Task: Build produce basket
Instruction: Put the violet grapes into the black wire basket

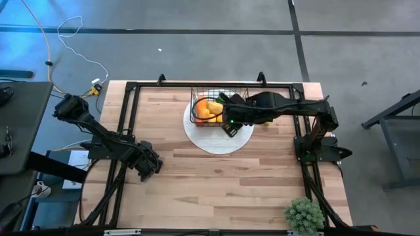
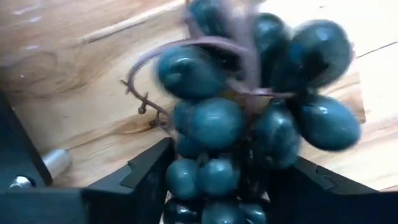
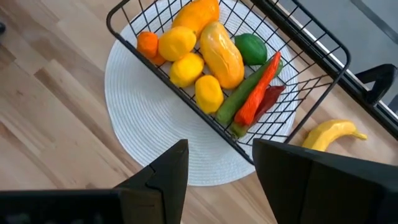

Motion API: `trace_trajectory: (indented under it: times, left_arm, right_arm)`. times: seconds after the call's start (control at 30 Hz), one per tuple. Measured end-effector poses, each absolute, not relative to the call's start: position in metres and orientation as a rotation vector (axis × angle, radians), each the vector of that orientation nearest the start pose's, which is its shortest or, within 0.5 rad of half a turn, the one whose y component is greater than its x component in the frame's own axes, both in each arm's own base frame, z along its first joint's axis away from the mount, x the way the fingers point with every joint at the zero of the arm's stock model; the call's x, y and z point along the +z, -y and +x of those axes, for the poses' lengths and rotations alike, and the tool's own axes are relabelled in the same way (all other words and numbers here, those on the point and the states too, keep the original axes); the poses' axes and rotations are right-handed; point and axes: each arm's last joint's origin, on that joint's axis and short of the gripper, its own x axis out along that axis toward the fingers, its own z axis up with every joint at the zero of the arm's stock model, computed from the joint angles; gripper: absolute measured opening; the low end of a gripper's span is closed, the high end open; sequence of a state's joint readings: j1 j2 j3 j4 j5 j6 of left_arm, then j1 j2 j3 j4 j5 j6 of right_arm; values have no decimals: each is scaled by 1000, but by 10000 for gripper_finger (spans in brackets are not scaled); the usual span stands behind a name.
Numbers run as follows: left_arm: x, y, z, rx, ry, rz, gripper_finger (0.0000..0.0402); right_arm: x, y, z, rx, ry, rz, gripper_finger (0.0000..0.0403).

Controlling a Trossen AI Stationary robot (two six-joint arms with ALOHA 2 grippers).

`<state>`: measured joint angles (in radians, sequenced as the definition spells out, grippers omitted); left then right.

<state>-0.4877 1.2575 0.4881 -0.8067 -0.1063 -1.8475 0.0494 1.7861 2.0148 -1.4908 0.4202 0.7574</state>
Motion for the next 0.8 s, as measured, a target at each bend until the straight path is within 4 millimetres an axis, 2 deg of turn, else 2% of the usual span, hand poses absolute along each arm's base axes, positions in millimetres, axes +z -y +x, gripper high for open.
trace_trajectory:
  times: [0.13, 0.53, 0.8]
  left_arm:
    - [130, 71, 140, 1040, -1215, -965, 181]
    - [131, 71, 142, 953, -1219, -886, 18]
    - [140, 71, 147, 855, -1101, -934, 10]
  right_arm:
    - [386, -11, 329, -755, -1035, 335, 161]
    - [385, -15, 325, -792, -1048, 319, 161]
    - [384, -15, 323, -806, -1064, 314, 161]
